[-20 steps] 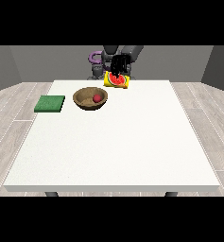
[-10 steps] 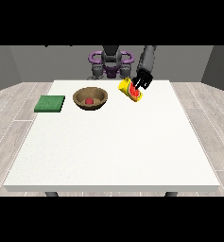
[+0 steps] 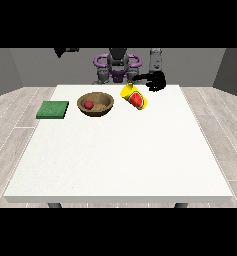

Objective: Pick the cup and pour the ball into the bowl, then pick the bowl and place it on the pad

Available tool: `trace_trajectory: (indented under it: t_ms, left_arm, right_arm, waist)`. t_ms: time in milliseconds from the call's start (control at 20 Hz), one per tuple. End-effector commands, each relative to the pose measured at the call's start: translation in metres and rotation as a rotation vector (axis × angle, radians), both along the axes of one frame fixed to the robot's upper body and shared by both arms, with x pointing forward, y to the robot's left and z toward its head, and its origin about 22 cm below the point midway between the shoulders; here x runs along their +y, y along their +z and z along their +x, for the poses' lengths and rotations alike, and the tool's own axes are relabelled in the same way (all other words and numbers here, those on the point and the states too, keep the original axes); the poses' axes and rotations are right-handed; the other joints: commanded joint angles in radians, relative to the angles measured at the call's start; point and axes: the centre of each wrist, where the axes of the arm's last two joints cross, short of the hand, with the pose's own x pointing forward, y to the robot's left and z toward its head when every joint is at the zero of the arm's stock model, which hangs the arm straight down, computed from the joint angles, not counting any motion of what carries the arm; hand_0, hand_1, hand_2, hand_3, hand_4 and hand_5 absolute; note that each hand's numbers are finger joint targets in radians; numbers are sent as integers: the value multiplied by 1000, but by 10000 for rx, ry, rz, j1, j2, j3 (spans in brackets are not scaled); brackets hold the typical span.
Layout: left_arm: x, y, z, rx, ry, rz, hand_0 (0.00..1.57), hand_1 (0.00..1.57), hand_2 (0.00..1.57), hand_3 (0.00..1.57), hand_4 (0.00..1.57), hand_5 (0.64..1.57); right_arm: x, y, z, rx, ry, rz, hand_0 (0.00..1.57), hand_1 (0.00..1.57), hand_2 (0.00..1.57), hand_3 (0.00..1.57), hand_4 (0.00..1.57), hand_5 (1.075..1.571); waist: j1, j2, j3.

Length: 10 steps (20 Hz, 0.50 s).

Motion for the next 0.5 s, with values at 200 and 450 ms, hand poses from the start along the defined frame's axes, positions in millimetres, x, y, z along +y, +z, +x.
trace_trajectory:
  t_ms: [200,450]
  left_arm:
    - [98,34,10,-2623,-2163,-3008,0,0,0,0,0,1557]
    - [175,75,5,-1944,-2751,-2446,0,0,0,0,0,1537]
  right_arm:
    - [41,34,-8,-1122,-147,-248,0,0,0,0,488,1566]
    - [35,3,-3,-364,-675,-242,0,0,0,0,484,1569]
  waist:
    - [365,1810,135]
    - [430,1729,173]
